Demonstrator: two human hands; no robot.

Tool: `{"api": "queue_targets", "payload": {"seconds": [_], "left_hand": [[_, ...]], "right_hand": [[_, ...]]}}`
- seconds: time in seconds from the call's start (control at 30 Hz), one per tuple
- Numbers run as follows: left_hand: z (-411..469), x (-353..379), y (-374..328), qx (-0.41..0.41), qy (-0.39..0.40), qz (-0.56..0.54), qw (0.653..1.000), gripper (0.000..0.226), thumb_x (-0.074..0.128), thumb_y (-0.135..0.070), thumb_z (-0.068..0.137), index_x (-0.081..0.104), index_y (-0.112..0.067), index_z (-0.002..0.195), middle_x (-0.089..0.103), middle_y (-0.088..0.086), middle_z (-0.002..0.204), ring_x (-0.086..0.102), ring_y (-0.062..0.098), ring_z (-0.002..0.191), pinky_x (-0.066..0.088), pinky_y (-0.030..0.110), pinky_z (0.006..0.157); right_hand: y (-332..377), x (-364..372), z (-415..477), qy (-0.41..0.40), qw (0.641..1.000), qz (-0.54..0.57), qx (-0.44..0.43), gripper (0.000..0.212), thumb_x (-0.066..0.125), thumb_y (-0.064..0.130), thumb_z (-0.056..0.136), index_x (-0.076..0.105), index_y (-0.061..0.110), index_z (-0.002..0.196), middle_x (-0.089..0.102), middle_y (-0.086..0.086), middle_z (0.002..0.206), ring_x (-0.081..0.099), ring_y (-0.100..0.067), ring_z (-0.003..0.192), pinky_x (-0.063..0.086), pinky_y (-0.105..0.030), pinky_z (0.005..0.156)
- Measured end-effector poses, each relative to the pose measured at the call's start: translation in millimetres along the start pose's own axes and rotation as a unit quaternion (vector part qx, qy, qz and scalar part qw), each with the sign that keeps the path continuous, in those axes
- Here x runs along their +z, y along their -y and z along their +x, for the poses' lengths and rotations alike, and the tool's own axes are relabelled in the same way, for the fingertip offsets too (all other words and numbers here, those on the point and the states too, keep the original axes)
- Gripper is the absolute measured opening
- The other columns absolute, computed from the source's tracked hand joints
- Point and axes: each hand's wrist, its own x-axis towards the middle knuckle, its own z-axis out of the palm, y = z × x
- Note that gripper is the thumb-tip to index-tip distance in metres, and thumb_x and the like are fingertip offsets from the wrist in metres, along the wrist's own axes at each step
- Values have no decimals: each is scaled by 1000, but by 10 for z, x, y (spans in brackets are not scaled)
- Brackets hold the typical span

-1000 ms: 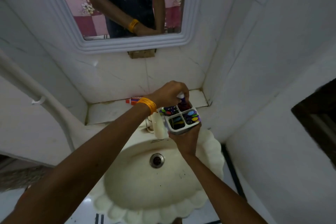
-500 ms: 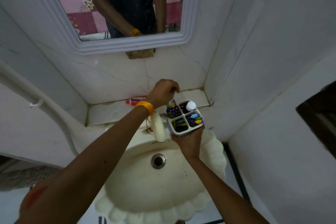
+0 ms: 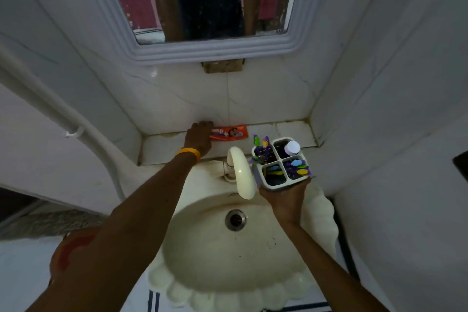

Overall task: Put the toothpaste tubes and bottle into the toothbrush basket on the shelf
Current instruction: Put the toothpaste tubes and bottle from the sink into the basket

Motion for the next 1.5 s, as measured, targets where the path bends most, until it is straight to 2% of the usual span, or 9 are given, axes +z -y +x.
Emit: {"api": "queue_targets", "payload": {"seconds": [0.17, 0.33, 0.53, 0.63, 0.87, 0.97, 1.1, 1.27, 1.5], "left_hand": [[15, 15, -54, -6, 19, 76, 997, 39, 61, -29, 91, 60, -12, 126, 60, 17, 124, 54, 38, 114, 46, 43, 94], [-45, -301, -118, 27, 15, -54, 998, 39, 73, -28, 85, 67, -6, 117, 59, 21, 115, 59, 38, 107, 47, 39, 91], [-352, -1089, -315, 84, -120, -123, 982, 34, 77, -23, 81, 71, -10, 112, 69, 16, 109, 65, 33, 100, 52, 36, 89], [-540, -1482, -476, 125, -143, -105, 976, 29, 77, -23, 81, 72, -11, 107, 73, 11, 104, 68, 29, 96, 55, 35, 86], [-924, -2102, -1130, 167, -174, -153, 958, 27, 78, -36, 78, 73, -12, 92, 69, 0, 86, 58, 10, 73, 48, 24, 68], [-1007, -2125, -1359, 151, -133, -164, 966, 22, 79, -35, 77, 71, -16, 85, 61, -4, 76, 50, 2, 63, 40, 17, 58], [-1060, -1958, -1612, 121, -55, -124, 983, 32, 80, -35, 74, 76, -6, 87, 72, 8, 81, 64, 20, 73, 56, 32, 68], [-1041, -1700, -1840, 101, -4, -94, 990, 35, 78, -34, 74, 74, -3, 91, 73, 15, 90, 65, 30, 88, 51, 31, 72], [-1054, -1353, -1996, 98, -36, -110, 988, 25, 71, -26, 78, 68, -2, 84, 69, 16, 86, 63, 34, 87, 49, 36, 74]], "right_hand": [[36, 13, 5, 3, 1000, 18, -9, 108, 94, -22, 51, 31, -19, 139, 56, -19, 137, 57, 24, 116, 45, 0, 96], [1, 9, 2, -6, 1000, 25, 6, 107, 92, -25, 52, 31, -18, 140, 56, -22, 139, 61, 22, 113, 49, -2, 92], [-56, -61, 39, -19, 999, -15, 30, 115, 100, -8, 49, 35, -3, 144, 60, -18, 142, 64, -25, 131, 54, -39, 110], [0, -49, 27, -24, 999, -11, 23, 117, 102, 11, 47, 37, 2, 144, 60, -16, 142, 63, -28, 132, 54, -49, 110], [-1, -14, 19, -26, 999, 2, 20, 115, 100, -7, 50, 36, 0, 144, 58, -16, 141, 64, -24, 128, 56, -28, 104], [26, -34, 13, 22, 999, -31, 38, 96, 100, 7, 60, 48, 4, 140, 65, -8, 127, 69, -24, 117, 60, -37, 100], [-4, -3, 40, -36, 999, -10, 9, 108, 104, 10, 51, 45, 5, 142, 64, -13, 135, 67, -27, 125, 58, -45, 104], [-35, 46, 107, -37, 999, -8, 17, 110, 107, 15, 50, 48, 6, 141, 66, -11, 135, 68, -27, 125, 60, -51, 101], [-86, 72, 101, -55, 998, -32, 8, 118, 108, 26, 46, 46, 11, 144, 62, -7, 138, 65, -22, 129, 59, -48, 103]]}}
